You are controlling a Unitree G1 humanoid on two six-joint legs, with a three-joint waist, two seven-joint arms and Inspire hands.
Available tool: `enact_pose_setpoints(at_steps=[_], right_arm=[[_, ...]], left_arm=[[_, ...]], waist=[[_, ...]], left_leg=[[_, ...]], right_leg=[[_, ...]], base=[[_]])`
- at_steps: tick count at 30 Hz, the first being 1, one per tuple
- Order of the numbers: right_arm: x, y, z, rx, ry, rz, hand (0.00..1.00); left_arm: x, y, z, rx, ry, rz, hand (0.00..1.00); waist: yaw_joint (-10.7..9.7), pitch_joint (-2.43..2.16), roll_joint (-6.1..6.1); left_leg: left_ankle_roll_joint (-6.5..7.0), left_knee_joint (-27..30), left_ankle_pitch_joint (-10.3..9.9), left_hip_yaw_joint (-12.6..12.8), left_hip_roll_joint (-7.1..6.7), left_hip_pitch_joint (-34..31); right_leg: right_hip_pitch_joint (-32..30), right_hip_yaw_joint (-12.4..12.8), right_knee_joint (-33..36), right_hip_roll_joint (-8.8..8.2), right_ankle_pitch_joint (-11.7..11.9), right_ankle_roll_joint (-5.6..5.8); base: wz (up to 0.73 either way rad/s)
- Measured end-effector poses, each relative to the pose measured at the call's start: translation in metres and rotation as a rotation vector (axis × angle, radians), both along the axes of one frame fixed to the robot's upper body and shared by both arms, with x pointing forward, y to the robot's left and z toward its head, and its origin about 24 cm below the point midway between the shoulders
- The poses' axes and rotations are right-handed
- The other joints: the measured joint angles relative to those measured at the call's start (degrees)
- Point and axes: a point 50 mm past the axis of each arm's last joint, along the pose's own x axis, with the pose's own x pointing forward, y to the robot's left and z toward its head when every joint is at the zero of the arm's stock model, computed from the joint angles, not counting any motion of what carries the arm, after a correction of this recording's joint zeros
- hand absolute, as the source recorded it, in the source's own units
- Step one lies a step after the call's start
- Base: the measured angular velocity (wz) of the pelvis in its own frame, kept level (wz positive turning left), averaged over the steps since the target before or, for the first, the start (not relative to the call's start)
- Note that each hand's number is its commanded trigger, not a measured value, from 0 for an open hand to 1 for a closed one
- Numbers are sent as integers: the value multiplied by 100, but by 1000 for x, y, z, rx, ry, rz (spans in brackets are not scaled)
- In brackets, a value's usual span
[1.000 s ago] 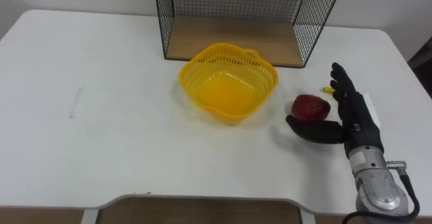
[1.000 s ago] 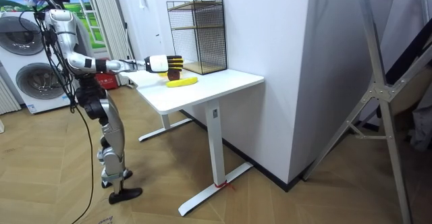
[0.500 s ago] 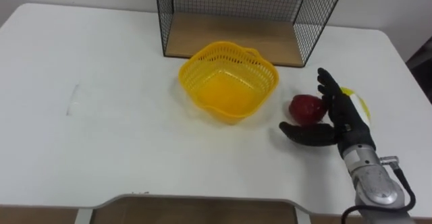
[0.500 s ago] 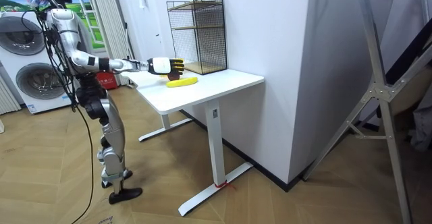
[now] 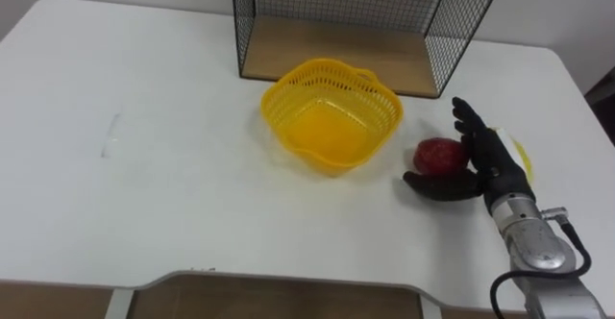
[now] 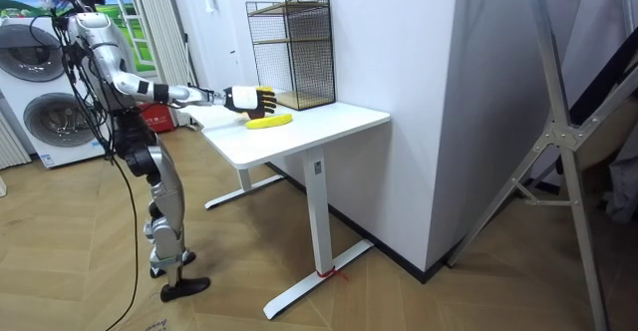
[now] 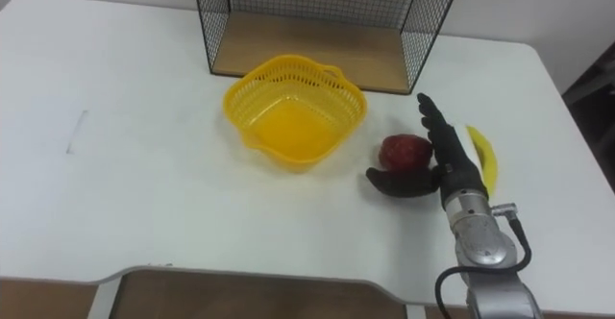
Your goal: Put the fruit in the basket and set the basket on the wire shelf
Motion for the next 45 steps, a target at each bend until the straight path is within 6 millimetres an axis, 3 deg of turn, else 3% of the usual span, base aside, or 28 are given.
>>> enact_pose_setpoints(at_steps=[9, 13, 14, 15, 16, 31, 45], right_arm=[[-1, -1, -2, -32, 19, 20, 0], [-5, -5, -13, -60, 75, 12, 0], [-5, -5, -13, -63, 75, 15, 56], [-6, -6, -14, -64, 81, 13, 98], [-6, -6, -16, -64, 87, 11, 100], [3, -28, -19, -189, 128, -66, 100], [-3, -25, -29, -153, 152, -72, 100]], left_arm=[[-1, 0, 0, -17, 7, -1, 0], [-1, 0, 0, -22, 9, -2, 0], [-1, 0, 0, -22, 10, -2, 0], [-1, 1, 0, -23, 10, -2, 0], [0, 2, 0, -26, 12, -5, 0], [6, 8, 2, -10, 11, -10, 0], [20, 10, 5, 18, -42, -20, 0]], waist=[[10, -5, 9], [15, -22, -18], [14, -23, -20], [13, -30, -31], [12, -35, -46], [17, -32, -77], [18, -26, -65]], left_leg=[[-1, -7, 1, 8, -2, -2], [-3, -9, 2, -8, -1, 4], [-3, -9, 2, -11, -1, 4], [-3, -14, 2, -17, -1, 5], [-3, -19, 2, -24, -1, 18], [-3, -15, 2, -109, -16, 28], [-1, -24, 2, -65, -31, 156]], right_leg=[[12, -41, 2, -8, 0, 0], [21, -59, 1, -9, 0, 0], [22, -60, 2, -9, 0, 0], [31, -70, -1, -10, 0, 0], [54, -76, -5, -10, 0, 0], [114, -144, -17, 12, -1, 1], [228, -27, -93, 19, 9, 20]], base=[[0], [1], [0], [4], [8], [4], [-1]])
